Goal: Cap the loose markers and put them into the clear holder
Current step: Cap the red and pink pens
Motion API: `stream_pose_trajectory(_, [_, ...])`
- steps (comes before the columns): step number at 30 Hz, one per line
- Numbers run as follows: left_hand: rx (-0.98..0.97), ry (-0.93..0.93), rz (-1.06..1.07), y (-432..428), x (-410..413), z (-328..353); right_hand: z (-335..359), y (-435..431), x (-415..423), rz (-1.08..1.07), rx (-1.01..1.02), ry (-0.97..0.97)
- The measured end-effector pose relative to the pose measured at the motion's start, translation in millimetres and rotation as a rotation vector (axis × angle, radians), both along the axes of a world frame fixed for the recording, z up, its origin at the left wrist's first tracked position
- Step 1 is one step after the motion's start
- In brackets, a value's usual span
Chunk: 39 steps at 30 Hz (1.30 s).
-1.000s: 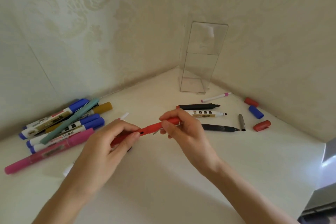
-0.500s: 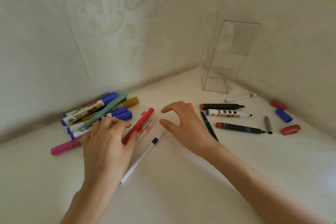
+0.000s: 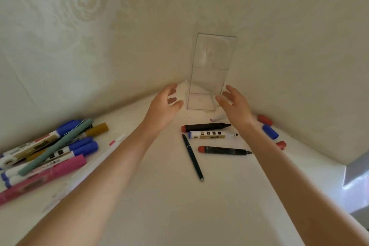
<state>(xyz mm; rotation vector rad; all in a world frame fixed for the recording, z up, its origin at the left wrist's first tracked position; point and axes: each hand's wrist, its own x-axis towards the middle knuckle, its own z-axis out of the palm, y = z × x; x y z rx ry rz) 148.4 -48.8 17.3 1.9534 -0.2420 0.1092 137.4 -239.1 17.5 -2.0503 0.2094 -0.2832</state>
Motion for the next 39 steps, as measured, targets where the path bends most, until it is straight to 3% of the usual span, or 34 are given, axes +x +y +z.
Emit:
stream_pose_trajectory(5, [-0.002, 0.082, -0.146, -20.8, 28.6, -18.5, -13.6, 9.2, 11.0, 0.009, -0.002, -0.032])
stream_pose_trajectory(9, [-0.061, 0.051, -0.064, -12.2, 31.5, -20.7, -18.4, 22.0, 17.0, 0.099, -0.011, -0.025])
stream_pose_trajectory(12, [0.004, 0.048, -0.022, 5.3, 36.3, -24.2, -10.2, 20.9, 21.6, 0.153, -0.107, 0.004])
stream_pose_trajectory(16, [0.103, 0.036, 0.057, 20.6, 33.9, -23.6, -8.4, -14.2, 36.6, -0.029, -0.285, 0.017])
stream_pose_trajectory(20, [0.164, -0.012, 0.059, 24.2, 18.3, -23.9, -24.9, -30.9, 51.5, -0.103, -0.63, 0.194])
stream_pose_trajectory(24, [0.208, -0.037, 0.017, 24.4, 1.7, -25.7, -29.0, -17.1, 59.4, -0.134, -0.707, 0.09])
stream_pose_trajectory(26, [0.238, -0.05, -0.011, 20.4, -3.5, -23.7, -21.8, -20.5, 64.0, -0.11, -0.676, 0.118])
stream_pose_trajectory(30, [0.27, -0.074, -0.104, -3.3, -0.8, -9.1, 2.5, -38.8, 45.3, -0.1, -0.27, 0.023])
stream_pose_trajectory(33, [0.314, -0.106, -0.178, -35.5, 9.3, -0.7, 6.5, -53.4, 13.8, -0.112, -0.083, -0.047])
stream_pose_trajectory(39, [0.599, -0.026, -0.135, -100.4, 26.0, -9.4, -0.6, -63.9, -20.2, -0.127, -0.048, -0.089])
